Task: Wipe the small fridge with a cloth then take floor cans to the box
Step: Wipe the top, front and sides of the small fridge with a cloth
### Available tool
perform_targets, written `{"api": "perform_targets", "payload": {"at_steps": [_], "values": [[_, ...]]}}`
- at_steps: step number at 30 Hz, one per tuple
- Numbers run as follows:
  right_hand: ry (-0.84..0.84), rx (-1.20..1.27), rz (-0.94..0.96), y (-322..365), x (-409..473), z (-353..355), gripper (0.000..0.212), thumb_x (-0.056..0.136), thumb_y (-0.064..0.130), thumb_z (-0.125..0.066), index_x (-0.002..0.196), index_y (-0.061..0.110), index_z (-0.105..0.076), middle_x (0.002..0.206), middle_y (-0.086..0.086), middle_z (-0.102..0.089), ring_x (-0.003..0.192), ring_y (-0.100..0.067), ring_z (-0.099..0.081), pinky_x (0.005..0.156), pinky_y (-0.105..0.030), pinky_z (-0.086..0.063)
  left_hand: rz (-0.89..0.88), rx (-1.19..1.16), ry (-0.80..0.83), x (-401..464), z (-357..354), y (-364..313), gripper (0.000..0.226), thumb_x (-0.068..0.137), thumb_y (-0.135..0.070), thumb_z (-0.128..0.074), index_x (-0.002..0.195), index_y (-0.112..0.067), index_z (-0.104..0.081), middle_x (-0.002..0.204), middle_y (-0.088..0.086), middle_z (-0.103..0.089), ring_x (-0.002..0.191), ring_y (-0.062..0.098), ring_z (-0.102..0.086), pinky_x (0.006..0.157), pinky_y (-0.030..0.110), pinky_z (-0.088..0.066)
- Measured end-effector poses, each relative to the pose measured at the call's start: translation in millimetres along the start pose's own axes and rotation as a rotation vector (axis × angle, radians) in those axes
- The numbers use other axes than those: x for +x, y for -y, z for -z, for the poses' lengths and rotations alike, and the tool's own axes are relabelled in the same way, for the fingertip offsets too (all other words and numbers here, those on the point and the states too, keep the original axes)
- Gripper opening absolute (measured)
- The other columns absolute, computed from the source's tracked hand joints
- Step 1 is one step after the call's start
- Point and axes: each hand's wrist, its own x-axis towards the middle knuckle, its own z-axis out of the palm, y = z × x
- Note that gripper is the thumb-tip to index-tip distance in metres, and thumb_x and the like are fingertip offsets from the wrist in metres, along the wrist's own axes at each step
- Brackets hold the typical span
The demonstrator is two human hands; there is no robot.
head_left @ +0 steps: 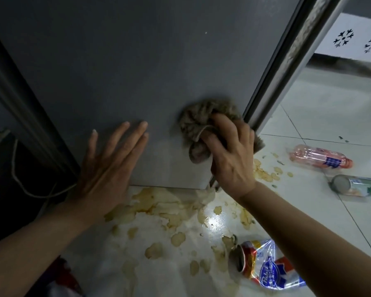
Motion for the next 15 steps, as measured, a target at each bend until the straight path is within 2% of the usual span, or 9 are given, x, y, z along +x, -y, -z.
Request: {"api": "perform_targets", "payload": {"at_steps": [2,5,7,10,13,15], "values": [[0.051,0.023,0.092,9,-18,-12,0.030,0.082,0.008,-0.049,0.109,0.021,-0.054,0.131,-0.003,-0.043,0.099,-0.030,-0.041,0.073,-0.039,-0.036,0.001,-0.011,-0.002,0,-2,1,0.105,0.058,0.005,-0.069,0.148,-0.016,-0.018,0.159,-0.003,-0.004,0.143,0.024,-0.014,0.108,0.058,-0.007],[0.416,-0.056,0.506,20,-50,-26,0.032,0.080,0.024,-0.065,0.111,0.030,-0.066,0.129,0.004,-0.059,0.105,-0.026,-0.053,0.081,-0.038,-0.048,-0.004,-0.038,-0.027,0,-4,1,0.103,0.061,0.008,-0.066,0.148,-0.016,-0.017,0.159,-0.005,-0.003,0.143,0.023,-0.013,0.107,0.058,-0.010],[0.521,-0.119,0.547,28,-55,-29,0.035,0.079,0.028,-0.065,0.114,0.031,-0.067,0.128,0.007,-0.060,0.107,-0.024,-0.050,0.085,-0.035,-0.047,-0.030,-0.043,-0.050,1,-2,4,0.098,0.064,0.007,-0.065,0.148,-0.015,-0.019,0.159,-0.004,-0.004,0.142,0.023,-0.016,0.107,0.058,-0.012],[0.464,-0.097,0.469,36,-38,-23,0.037,0.086,0.021,-0.043,0.115,0.027,-0.066,0.133,0.002,-0.055,0.104,-0.025,-0.041,0.079,-0.036,-0.043,0.005,-0.044,-0.062,-5,5,13,0.092,0.067,0.004,-0.063,0.147,-0.014,-0.022,0.159,-0.001,-0.007,0.141,0.025,-0.020,0.107,0.056,-0.011],[0.245,-0.014,0.286,43,3,-18,0.034,0.093,0.009,-0.031,0.114,0.020,-0.056,0.135,-0.003,-0.042,0.096,-0.029,-0.041,0.071,-0.036,-0.029,0.126,-0.038,-0.048,-15,11,32,0.094,0.066,0.002,-0.067,0.147,-0.014,-0.021,0.158,0.003,-0.007,0.142,0.027,-0.018,0.109,0.057,-0.007],[0.135,0.012,0.153,54,23,-23,0.037,0.098,0.010,-0.021,0.116,0.018,-0.053,0.135,-0.004,-0.039,0.096,-0.030,-0.041,0.070,-0.037,-0.027,0.152,-0.032,-0.028,-22,12,51,0.093,0.067,-0.001,-0.068,0.146,-0.013,-0.021,0.158,0.003,-0.006,0.142,0.028,-0.017,0.107,0.060,-0.009]]}}
